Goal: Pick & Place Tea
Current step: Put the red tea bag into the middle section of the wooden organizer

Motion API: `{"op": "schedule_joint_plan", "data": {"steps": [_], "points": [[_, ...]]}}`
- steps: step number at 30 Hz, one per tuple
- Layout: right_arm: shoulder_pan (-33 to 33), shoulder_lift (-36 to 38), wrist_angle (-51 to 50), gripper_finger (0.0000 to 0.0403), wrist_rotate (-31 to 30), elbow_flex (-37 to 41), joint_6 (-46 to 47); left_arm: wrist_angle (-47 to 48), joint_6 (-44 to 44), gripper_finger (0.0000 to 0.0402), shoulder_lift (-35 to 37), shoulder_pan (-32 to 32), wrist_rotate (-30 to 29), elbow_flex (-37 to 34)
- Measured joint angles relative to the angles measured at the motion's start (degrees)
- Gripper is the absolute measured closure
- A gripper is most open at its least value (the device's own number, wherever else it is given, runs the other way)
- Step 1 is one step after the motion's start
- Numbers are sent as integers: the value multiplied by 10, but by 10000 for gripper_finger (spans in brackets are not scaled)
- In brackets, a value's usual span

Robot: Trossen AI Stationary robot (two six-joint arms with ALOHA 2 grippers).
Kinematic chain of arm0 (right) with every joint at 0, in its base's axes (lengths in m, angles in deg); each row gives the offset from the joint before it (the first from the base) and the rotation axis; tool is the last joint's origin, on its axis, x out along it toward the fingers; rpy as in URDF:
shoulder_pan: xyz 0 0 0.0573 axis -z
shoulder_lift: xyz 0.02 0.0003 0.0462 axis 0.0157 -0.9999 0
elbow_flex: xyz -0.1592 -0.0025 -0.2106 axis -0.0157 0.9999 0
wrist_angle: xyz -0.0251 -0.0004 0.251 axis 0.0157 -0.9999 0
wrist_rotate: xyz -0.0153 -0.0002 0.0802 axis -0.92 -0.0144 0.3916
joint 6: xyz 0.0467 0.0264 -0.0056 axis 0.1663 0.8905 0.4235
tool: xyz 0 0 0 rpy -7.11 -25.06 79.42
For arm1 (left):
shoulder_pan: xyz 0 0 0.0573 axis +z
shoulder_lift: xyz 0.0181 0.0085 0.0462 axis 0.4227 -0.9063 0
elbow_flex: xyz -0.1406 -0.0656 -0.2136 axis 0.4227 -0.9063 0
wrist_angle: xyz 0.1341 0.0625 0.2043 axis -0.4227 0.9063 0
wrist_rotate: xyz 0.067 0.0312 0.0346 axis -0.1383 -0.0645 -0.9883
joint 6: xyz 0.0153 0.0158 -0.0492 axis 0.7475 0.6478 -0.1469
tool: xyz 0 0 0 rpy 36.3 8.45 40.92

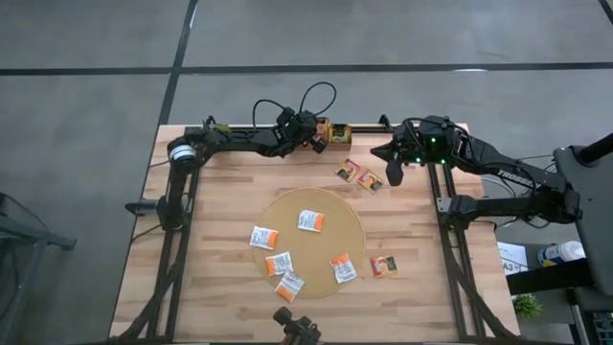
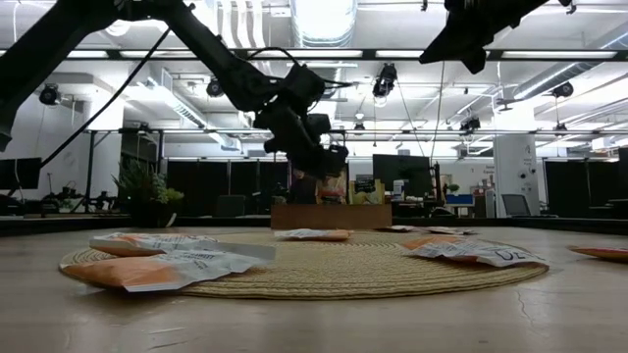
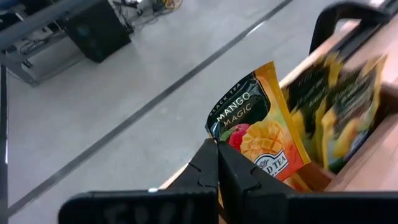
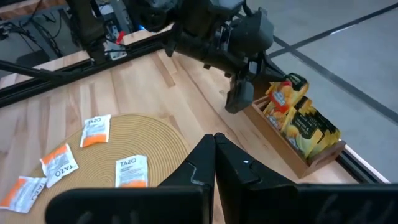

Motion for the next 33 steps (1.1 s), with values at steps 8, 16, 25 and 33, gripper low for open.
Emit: {"op": "schedule_joint_plan", "data": {"steps": [8,16,25,33], "points": [[0,0,0,394,0,0,-5,11,-2,401,-4,3,1,5],[0,0,0,394,0,0,-6,11,-26,401,-4,4,6,4],[0,0,0,394,0,0,-6,9,-59,401,-4,14,13,4],[0,0,0,394,1,0,-6,10,-59,401,-4,16,14,4]]}}
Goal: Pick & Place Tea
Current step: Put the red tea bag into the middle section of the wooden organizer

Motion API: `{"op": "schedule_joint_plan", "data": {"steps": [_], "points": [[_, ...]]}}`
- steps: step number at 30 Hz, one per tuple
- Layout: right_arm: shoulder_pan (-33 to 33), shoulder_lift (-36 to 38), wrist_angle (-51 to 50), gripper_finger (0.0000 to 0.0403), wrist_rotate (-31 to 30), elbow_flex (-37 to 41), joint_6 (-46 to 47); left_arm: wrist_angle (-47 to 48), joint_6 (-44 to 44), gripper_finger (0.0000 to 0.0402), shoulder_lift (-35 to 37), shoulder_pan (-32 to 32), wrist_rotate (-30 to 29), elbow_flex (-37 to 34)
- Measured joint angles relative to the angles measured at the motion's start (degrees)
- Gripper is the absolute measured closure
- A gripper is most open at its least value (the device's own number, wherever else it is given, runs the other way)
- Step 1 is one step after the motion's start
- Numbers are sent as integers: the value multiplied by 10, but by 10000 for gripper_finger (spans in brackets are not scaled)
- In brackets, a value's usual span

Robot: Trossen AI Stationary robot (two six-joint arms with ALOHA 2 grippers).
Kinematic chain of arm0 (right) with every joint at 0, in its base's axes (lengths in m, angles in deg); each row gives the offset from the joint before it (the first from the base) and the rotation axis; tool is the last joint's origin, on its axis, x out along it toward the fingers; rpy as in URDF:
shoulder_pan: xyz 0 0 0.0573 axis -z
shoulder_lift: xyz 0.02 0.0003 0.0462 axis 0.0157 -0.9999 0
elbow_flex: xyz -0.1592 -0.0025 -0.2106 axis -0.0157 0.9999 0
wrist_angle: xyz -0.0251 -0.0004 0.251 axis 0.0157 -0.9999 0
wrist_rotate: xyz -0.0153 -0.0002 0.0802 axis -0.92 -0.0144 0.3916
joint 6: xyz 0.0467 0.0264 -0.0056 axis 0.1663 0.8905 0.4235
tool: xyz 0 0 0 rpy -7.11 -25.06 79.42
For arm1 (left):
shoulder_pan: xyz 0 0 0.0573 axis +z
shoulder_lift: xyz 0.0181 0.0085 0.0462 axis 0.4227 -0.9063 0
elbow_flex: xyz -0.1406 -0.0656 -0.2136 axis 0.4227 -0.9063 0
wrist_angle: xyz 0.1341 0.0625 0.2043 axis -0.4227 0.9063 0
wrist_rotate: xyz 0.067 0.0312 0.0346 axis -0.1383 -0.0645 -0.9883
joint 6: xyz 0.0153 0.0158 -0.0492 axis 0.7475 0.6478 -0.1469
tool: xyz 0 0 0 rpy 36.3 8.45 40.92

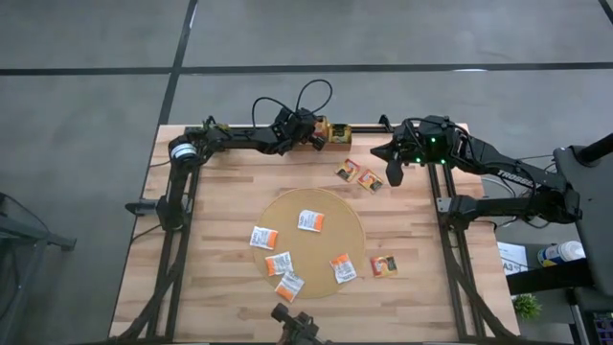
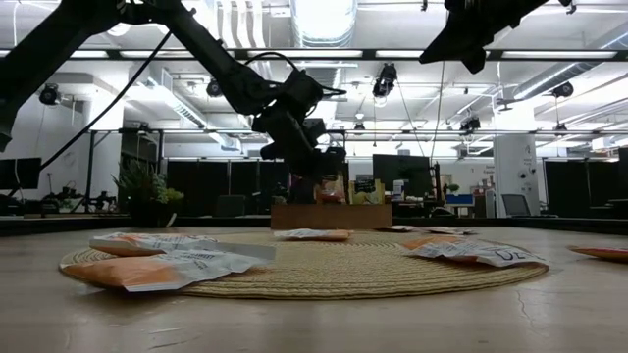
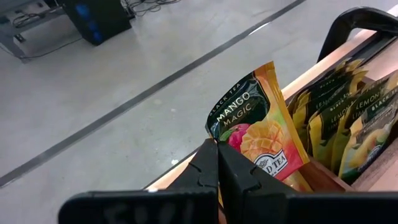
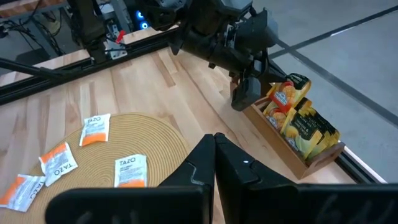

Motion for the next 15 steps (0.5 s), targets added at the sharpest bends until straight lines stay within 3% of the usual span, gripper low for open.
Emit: {"op": "schedule_joint_plan", "data": {"steps": [10,15], "points": [[0,0,0,394,0,0,-2,2,0,397,0,0,45,0],[0,0,0,394,0,0,-4,2,0,362,0,5,52,0]]}}
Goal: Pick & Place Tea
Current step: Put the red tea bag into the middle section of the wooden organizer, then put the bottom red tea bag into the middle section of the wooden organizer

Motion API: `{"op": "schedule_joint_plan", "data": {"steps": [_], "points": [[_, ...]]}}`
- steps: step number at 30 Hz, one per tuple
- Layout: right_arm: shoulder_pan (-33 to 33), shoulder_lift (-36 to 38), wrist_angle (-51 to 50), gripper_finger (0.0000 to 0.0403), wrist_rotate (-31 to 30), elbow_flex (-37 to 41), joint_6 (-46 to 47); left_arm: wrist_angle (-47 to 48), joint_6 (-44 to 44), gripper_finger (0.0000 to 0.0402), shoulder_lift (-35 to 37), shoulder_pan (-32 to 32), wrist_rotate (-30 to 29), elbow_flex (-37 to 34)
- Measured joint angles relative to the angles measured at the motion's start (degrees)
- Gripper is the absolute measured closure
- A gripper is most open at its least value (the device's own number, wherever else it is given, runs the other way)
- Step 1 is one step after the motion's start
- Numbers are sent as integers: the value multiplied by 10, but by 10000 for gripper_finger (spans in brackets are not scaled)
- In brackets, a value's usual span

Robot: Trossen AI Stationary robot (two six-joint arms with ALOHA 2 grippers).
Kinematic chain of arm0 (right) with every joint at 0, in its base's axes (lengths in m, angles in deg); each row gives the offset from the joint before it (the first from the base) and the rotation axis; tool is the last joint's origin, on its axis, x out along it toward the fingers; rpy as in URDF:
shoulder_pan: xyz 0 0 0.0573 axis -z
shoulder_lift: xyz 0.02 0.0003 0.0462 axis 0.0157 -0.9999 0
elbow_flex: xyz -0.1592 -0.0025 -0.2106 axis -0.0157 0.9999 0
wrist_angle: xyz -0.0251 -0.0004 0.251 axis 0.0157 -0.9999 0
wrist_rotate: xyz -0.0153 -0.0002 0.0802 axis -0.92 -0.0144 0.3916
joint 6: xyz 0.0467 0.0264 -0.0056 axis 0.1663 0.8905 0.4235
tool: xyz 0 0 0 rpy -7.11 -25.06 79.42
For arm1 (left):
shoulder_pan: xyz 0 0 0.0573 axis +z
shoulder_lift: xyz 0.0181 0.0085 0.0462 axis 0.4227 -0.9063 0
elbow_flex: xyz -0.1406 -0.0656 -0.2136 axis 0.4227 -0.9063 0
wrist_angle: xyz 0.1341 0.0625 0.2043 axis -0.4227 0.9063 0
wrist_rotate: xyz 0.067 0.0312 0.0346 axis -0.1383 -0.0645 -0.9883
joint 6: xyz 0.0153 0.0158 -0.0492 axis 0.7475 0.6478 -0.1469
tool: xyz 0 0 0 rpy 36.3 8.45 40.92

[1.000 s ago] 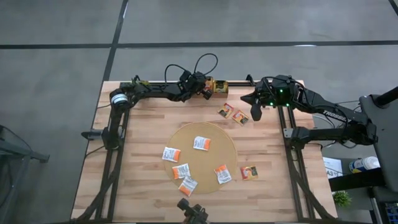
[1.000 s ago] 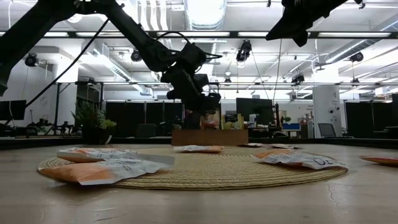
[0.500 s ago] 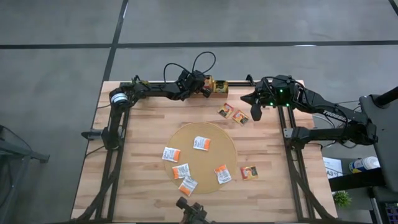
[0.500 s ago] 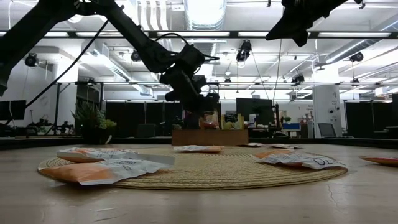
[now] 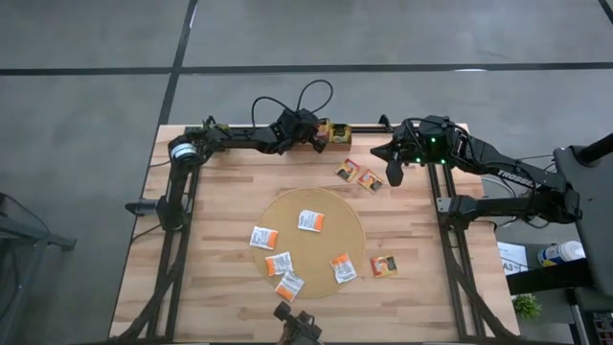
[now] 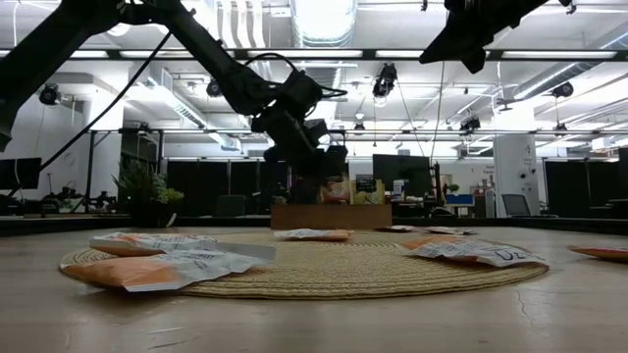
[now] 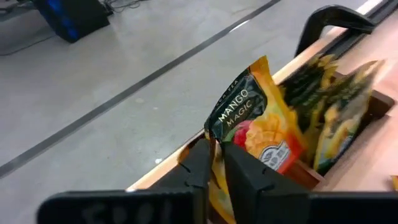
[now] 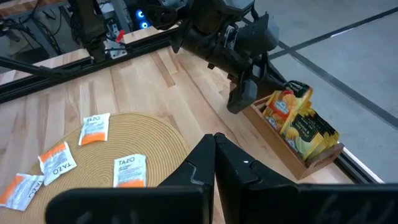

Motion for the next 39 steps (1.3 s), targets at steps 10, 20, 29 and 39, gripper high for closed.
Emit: {"op": "schedule_joint_plan", "data": {"steps": [10,20,29,39], "points": [[0,0,0,394,0,0,1,0,10,319,1,1,-31,0],[0,0,0,394,0,0,0,11,13,319,28,-1,-28,-1],[0,0,-5,394,2,0,-1,79,13,378,93,-19,31,5],[0,-8,-73,380,4,0,41,117,13,401,142,-51,77,0]]}}
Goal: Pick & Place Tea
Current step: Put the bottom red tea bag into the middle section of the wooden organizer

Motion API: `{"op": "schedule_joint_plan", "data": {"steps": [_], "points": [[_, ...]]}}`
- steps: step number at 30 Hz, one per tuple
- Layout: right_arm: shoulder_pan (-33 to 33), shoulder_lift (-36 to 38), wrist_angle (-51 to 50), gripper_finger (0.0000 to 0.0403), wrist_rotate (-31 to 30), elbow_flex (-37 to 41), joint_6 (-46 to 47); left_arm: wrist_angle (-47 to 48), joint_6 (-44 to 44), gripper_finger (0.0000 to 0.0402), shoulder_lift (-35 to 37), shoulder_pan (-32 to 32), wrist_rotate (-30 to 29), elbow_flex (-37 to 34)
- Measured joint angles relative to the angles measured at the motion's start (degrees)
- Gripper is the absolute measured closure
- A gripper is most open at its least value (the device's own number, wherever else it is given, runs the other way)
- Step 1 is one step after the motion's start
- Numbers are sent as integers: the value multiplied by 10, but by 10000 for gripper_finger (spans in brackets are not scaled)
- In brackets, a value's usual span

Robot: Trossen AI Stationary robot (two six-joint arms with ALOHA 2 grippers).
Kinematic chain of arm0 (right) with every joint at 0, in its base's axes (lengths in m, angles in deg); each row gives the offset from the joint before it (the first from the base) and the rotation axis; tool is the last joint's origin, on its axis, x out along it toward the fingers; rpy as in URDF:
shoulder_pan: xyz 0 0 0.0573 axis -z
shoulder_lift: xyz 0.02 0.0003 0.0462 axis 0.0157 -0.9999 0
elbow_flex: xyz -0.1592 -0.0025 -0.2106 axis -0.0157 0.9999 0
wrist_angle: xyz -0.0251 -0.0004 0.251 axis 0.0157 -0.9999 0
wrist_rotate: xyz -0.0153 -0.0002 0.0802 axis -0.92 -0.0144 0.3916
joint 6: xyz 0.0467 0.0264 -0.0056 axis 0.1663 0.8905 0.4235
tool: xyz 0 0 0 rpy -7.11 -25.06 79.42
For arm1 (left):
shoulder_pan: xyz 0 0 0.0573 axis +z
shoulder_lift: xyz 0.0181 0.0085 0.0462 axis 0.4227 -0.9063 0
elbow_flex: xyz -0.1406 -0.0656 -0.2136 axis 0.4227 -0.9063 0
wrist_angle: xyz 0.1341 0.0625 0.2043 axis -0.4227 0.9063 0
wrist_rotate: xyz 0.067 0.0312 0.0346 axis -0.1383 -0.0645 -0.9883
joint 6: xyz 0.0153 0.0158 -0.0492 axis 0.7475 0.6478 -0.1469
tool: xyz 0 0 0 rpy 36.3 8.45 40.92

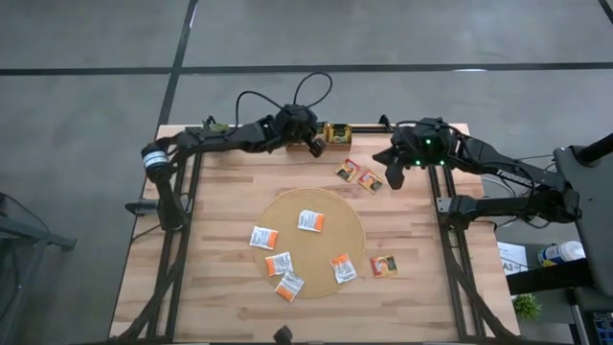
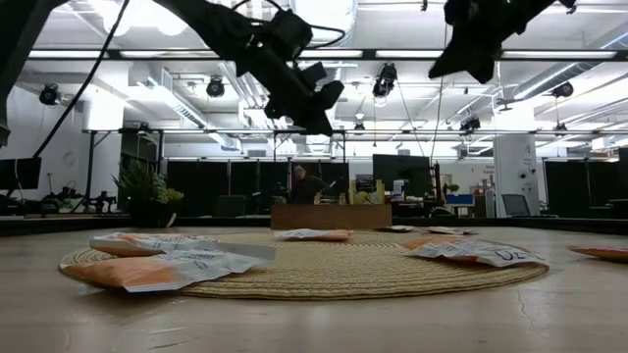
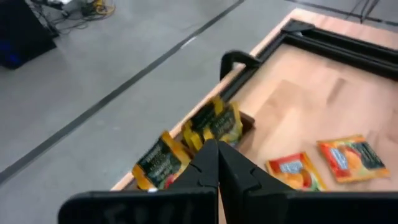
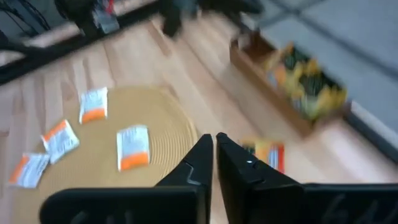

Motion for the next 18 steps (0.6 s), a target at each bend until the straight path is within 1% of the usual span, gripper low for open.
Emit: {"op": "schedule_joint_plan", "data": {"steps": [3,7,10,14,18], "points": [[0,-5,-42,352,0,0,23,12,1,401,4,-7,2,0],[0,-15,-83,302,-2,0,55,12,0,401,5,-10,31,0],[0,-27,-113,267,-5,0,91,14,0,401,5,-10,42,0],[0,-55,-157,232,-19,0,214,15,0,401,6,-10,42,0],[0,-93,-178,218,-19,0,309,14,0,401,8,-8,41,0]]}}
